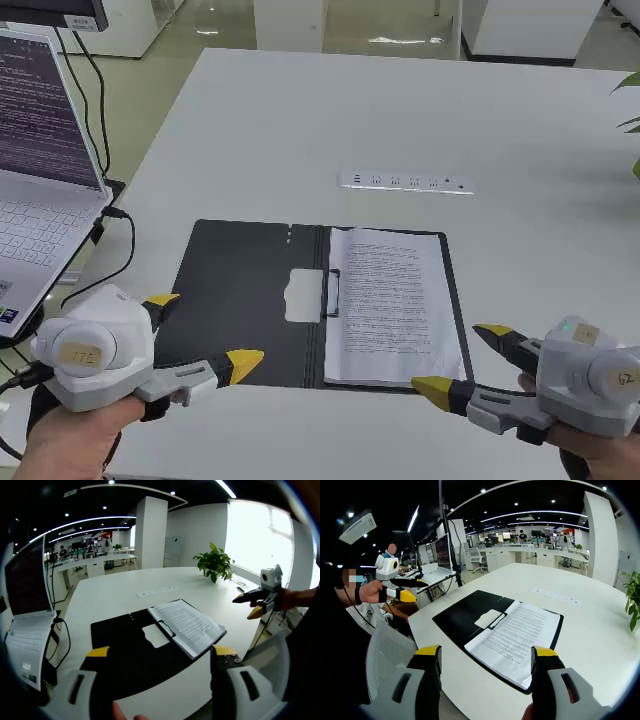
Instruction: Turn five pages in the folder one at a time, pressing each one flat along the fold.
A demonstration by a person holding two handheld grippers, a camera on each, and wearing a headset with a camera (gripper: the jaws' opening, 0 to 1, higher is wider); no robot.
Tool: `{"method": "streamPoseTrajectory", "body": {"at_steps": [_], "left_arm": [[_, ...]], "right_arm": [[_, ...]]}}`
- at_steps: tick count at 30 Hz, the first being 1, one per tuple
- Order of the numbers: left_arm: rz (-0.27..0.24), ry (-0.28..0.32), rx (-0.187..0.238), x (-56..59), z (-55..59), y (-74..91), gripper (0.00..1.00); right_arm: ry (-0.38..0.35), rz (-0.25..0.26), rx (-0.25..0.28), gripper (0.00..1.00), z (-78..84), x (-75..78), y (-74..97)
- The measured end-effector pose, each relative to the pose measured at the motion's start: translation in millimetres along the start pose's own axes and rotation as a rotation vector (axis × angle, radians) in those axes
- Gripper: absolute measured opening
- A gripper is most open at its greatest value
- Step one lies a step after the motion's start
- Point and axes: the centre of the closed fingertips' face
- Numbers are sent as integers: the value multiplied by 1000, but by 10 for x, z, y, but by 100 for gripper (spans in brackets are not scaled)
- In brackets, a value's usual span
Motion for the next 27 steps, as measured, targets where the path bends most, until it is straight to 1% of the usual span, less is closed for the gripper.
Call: {"method": "streamPoseTrajectory", "body": {"at_steps": [4,11,27], "left_arm": [[2,0,1,2,-6,-5,80],[4,0,5,1,-12,-6,80],[6,-3,7,-9,-18,6,80]], "right_arm": [[-7,11,1,72,16,37,34],[-8,18,-2,72,34,37,62],[-1,7,-2,72,23,8,18]]}}
Point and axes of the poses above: the centre of the closed fingertips' face, and the gripper's own axes: y roughly backward along the fingers, x roughly to its right, z roughly out of its underside, and after that the axes turned 4 degrees about x, right-handed
